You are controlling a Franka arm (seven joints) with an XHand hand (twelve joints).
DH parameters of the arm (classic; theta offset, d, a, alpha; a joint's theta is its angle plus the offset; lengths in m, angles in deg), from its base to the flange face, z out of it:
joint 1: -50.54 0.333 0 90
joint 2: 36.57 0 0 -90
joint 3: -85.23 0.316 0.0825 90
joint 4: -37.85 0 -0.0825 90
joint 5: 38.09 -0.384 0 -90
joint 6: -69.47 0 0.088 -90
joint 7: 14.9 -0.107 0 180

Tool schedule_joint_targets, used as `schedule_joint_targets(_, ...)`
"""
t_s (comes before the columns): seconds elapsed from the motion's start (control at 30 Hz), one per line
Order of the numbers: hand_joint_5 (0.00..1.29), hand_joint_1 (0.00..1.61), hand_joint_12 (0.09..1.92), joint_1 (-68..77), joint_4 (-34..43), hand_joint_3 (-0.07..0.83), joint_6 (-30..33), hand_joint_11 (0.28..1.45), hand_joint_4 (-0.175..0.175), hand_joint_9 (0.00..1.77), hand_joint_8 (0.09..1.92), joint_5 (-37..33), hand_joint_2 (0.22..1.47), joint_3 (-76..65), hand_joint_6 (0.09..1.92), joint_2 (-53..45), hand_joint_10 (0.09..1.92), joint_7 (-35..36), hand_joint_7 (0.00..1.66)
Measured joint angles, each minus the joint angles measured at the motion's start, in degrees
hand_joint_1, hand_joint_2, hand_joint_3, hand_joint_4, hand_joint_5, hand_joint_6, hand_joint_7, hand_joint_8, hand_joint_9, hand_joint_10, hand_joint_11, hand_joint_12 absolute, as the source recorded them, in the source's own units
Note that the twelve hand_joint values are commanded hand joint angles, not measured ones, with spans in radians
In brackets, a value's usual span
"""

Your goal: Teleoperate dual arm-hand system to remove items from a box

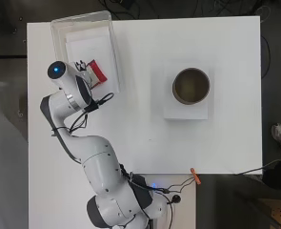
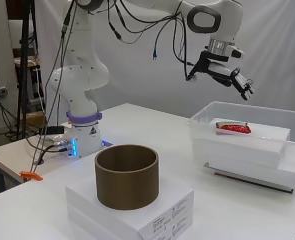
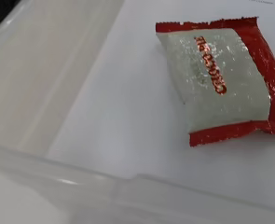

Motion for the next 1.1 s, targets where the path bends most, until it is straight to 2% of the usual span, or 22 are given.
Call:
schedule_joint_targets(0.5,0.4,0.16,0.09,0.41,-1.6,-0.002,1.51,0.59,0.017,0.57,0.09,1.34,0.97,-4.82,0.09,-3.57,0.09,1.41,0.49)
schedule_joint_targets(0.7,0.33,0.16,0.09,1.69,1.02,-0.001,1.95,0.56,0.0,0.5,0.09,4.79,0.98,-7.14,0.09,-10.5,0.09,1.31,0.4)
schedule_joint_targets(0.8,0.33,0.17,0.09,1.62,1.1,-0.002,2.38,0.55,0.007,0.5,0.09,4.74,0.97,-7.15,0.09,-8.31,0.09,1.88,0.41)
schedule_joint_targets(0.87,0.34,0.16,0.09,-0.45,0.95,-0.004,2.3,0.55,0.014,0.5,0.09,2.25,0.97,-5.12,0.09,-3.79,0.09,4.15,0.42)
schedule_joint_targets(1.0,0.32,0.14,0.09,-22.12,0.26,-0.005,2.31,0.56,0.017,0.51,0.09,-5.68,0.96,14.7,0.09,8.51,0.09,9.92,0.43)
schedule_joint_targets(1.1,0.31,0.15,0.09,-46.57,-0.31,-0.006,2.38,0.56,0.012,0.52,0.09,-11.27,0.95,34.83,0.09,17.66,0.09,13.96,0.44)
